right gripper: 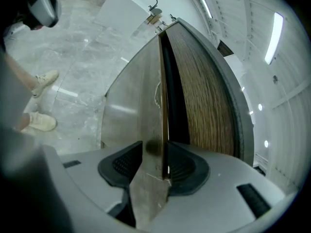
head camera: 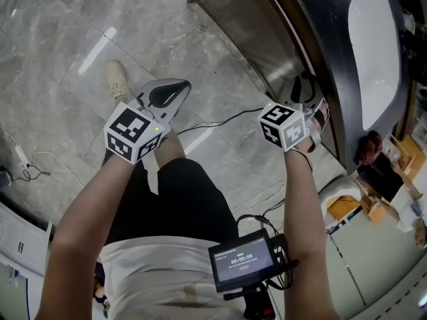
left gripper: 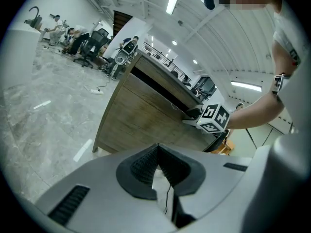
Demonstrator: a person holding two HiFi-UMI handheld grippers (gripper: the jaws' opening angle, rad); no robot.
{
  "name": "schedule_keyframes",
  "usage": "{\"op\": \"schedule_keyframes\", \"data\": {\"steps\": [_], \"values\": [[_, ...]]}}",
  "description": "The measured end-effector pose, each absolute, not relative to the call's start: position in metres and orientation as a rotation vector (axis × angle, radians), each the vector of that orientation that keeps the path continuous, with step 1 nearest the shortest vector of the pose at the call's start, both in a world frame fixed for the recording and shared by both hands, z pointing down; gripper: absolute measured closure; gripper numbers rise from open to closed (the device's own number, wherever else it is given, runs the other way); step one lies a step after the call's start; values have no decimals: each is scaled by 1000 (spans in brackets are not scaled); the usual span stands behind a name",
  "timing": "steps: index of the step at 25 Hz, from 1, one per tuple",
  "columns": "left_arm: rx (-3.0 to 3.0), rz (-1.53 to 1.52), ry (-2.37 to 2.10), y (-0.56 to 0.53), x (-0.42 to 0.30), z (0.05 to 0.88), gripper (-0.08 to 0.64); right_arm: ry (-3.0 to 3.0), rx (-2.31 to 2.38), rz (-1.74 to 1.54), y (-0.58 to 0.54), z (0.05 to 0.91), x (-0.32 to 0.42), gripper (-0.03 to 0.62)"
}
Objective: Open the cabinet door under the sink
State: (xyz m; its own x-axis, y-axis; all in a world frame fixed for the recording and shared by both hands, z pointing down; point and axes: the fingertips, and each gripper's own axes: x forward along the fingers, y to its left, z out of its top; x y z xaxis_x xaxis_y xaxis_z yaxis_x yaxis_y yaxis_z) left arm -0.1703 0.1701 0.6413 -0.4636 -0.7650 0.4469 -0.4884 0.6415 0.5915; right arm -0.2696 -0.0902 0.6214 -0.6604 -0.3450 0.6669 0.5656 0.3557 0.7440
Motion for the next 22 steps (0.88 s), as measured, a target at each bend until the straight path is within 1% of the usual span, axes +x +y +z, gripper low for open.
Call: {"op": "schedule_keyframes", "data": {"steps": [1, 6, 14, 22], "values": [[969, -499, -2153, 172, -169, 642, 550, -1800, -214, -1402, -89, 619, -269, 450], [954, -487, -2159, 180, -166, 643, 551, -1736, -330, -1287, -88, 621, -261, 488], [964, -438, -2145, 188, -154, 623, 550, -1704, -425, -1019, -67, 622, -237, 505], [1045, -332, -2113, 199, -119, 549, 550, -1644, -549, -679, -41, 622, -208, 525]]}}
